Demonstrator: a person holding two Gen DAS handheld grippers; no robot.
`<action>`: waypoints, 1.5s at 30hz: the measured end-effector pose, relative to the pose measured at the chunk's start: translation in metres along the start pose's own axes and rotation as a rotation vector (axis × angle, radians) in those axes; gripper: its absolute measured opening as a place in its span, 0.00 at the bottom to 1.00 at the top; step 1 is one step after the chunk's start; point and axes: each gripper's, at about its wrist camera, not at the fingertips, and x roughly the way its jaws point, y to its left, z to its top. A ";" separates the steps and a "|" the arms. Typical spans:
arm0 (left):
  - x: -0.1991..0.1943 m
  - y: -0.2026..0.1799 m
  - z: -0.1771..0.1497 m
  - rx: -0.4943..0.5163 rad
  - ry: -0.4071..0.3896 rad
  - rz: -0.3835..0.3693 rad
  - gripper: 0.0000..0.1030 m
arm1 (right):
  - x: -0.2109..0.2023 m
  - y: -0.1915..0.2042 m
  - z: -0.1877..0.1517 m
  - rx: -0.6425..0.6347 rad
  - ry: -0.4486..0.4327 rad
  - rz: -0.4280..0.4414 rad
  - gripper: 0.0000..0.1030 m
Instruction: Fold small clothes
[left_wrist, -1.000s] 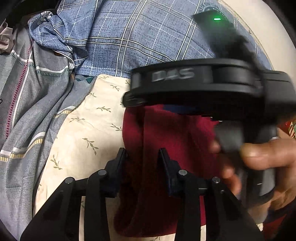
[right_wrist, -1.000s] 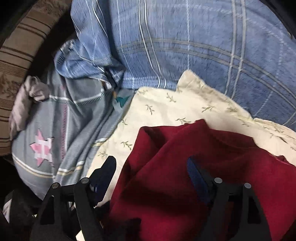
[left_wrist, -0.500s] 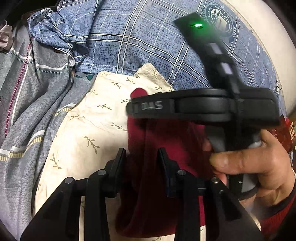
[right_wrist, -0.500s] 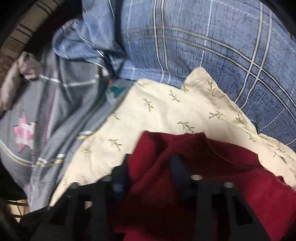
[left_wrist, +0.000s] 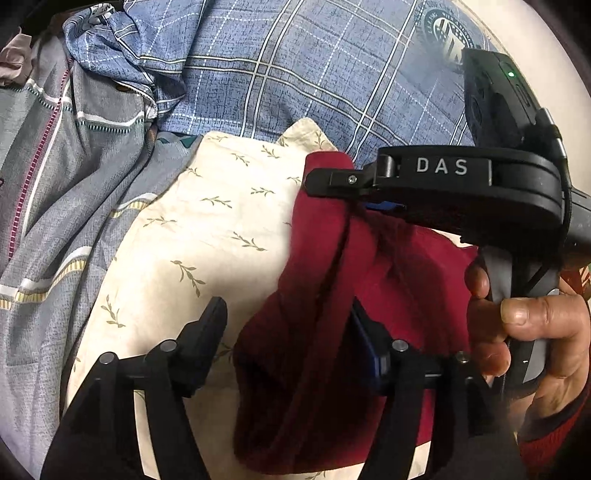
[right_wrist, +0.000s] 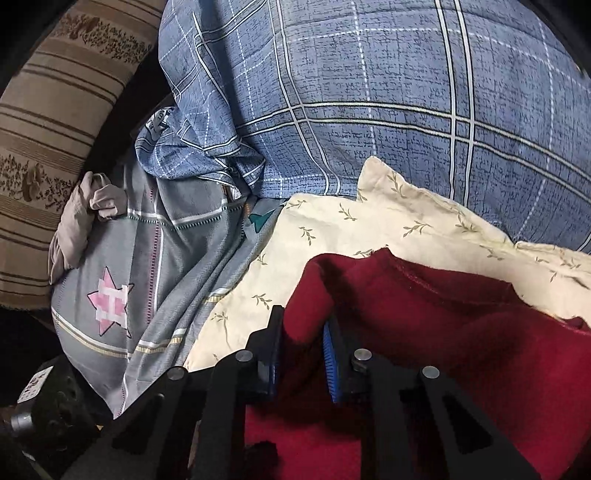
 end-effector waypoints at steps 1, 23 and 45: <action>0.001 -0.001 0.000 0.002 0.005 0.007 0.62 | 0.001 -0.001 -0.001 0.000 -0.001 0.001 0.18; -0.001 -0.008 -0.001 0.040 0.021 -0.002 0.40 | -0.015 0.007 -0.005 -0.015 -0.003 -0.039 0.55; -0.016 -0.025 -0.006 0.056 -0.001 0.010 0.40 | -0.039 0.001 -0.015 -0.016 -0.081 -0.019 0.14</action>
